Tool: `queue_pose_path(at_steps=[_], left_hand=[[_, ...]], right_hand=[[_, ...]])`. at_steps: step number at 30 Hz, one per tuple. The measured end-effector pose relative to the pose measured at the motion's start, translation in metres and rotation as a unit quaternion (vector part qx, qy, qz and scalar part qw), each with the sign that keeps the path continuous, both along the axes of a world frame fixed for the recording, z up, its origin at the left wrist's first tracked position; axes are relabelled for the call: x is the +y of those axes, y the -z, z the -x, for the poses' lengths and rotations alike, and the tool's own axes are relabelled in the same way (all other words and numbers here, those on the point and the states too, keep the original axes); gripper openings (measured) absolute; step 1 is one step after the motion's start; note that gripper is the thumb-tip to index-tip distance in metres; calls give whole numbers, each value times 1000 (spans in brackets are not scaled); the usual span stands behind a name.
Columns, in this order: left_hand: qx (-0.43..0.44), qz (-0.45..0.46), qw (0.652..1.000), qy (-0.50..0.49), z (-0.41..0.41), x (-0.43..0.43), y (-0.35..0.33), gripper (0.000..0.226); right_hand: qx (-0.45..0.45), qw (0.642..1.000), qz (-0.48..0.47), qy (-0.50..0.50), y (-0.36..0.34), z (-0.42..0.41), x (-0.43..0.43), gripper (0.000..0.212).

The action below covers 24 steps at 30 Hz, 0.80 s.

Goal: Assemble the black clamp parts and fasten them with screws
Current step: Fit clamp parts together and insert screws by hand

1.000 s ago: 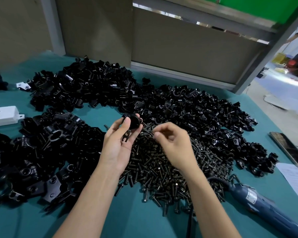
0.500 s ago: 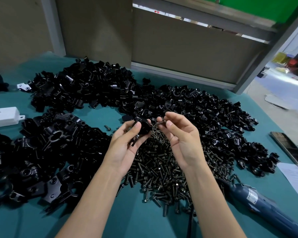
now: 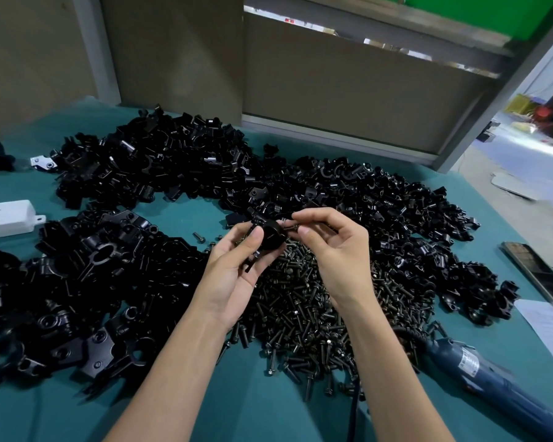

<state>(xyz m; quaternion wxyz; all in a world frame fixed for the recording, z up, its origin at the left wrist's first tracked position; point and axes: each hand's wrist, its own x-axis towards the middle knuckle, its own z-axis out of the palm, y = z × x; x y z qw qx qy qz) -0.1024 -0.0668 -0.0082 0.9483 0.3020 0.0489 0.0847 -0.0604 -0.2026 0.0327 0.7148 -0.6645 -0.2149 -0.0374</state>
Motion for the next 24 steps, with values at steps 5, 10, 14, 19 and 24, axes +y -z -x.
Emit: queue_pose_path(at_steps=[5, 10, 14, 19, 24], left_hand=[[-4, 0, 1000, -7, 0, 0, 0, 23], [-9, -10, 1000, -1, 0, 1, 0, 24], [0, -9, 1000, -2, 0, 1, 1, 25], [-2, 0, 1000, 0, 0, 1, 1, 27], [7, 26, 999, -24, -3, 1, 1, 25]], right_hand=[[-37, 999, 29, 20, 1, -1, 0, 32], [-57, 995, 73, 30, 2, -3, 1, 29], [-110, 977, 169, 66, 0, -3, 3, 27], [-127, 960, 236, 86, -4, 0, -3, 21], [-74, 905, 417, 50, 2, 21, -22, 17]])
